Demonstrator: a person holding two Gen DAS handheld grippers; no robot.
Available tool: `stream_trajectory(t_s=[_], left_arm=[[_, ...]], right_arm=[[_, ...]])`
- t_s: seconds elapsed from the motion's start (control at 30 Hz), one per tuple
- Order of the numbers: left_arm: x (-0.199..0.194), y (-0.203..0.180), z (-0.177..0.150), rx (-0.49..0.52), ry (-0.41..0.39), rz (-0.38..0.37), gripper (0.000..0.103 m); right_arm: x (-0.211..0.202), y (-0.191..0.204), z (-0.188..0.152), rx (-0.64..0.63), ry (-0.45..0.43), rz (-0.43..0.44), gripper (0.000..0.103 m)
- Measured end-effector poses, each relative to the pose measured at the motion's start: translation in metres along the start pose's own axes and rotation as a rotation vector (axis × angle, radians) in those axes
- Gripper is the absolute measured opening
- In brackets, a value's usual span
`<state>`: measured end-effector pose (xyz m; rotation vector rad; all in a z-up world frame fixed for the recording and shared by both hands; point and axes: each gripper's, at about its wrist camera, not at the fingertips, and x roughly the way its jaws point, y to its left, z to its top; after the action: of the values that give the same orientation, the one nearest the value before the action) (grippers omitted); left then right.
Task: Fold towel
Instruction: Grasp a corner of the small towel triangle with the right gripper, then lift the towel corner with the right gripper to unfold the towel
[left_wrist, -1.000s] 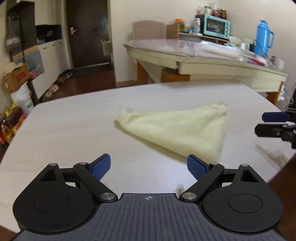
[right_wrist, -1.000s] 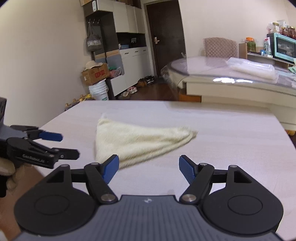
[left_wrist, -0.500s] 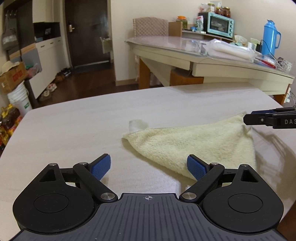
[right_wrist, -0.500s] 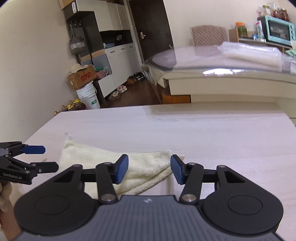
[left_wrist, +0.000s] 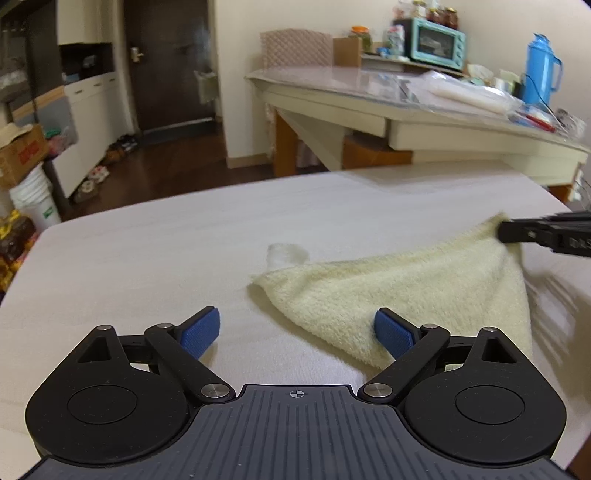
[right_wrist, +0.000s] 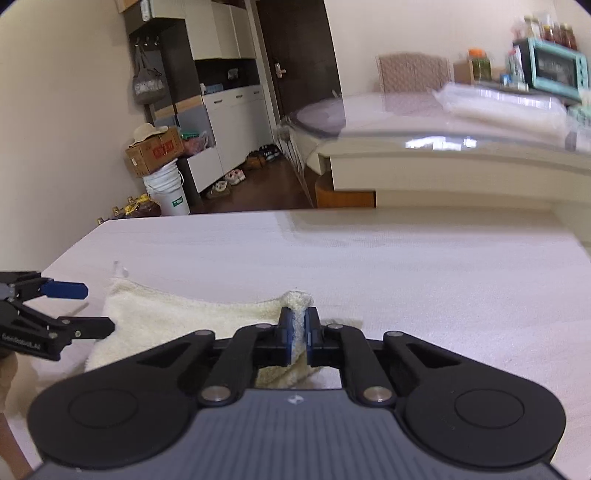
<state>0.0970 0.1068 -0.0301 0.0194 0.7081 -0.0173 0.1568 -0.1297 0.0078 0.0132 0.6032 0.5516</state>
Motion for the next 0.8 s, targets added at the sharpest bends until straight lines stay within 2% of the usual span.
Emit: stream_trajectory(t_s=[0.27,0.43,0.47,0.6,0.77,0.8], left_arm=[[0.000,0.008,0.000,-0.002,0.003,-0.001,0.094],[-0.029,0.046,0.007,0.010,-0.038,0.087,0.094],[-0.034,0.054,0.007,0.013,-0.040,0.107,0.094],[-0.046,0.082,0.006,0.024,-0.028,0.155,0.094],[-0.056,0.102,-0.001,0.022,-0.005,0.151,0.094],[-0.057,0.104,-0.004,0.025,0.001,0.140,0.094]], right_arm=[[-0.037,0.028,0.012,-0.059,-0.082,0.057,0.007],[-0.062,0.069,0.017,-0.134,-0.114,0.174,0.007],[-0.068,0.093,0.015,-0.190,-0.108,0.237,0.007],[-0.072,0.150,-0.005,-0.278,-0.056,0.409,0.007],[-0.057,0.199,-0.031,-0.363,0.041,0.540,0.008],[-0.050,0.211,-0.039,-0.386,0.077,0.565,0.013]])
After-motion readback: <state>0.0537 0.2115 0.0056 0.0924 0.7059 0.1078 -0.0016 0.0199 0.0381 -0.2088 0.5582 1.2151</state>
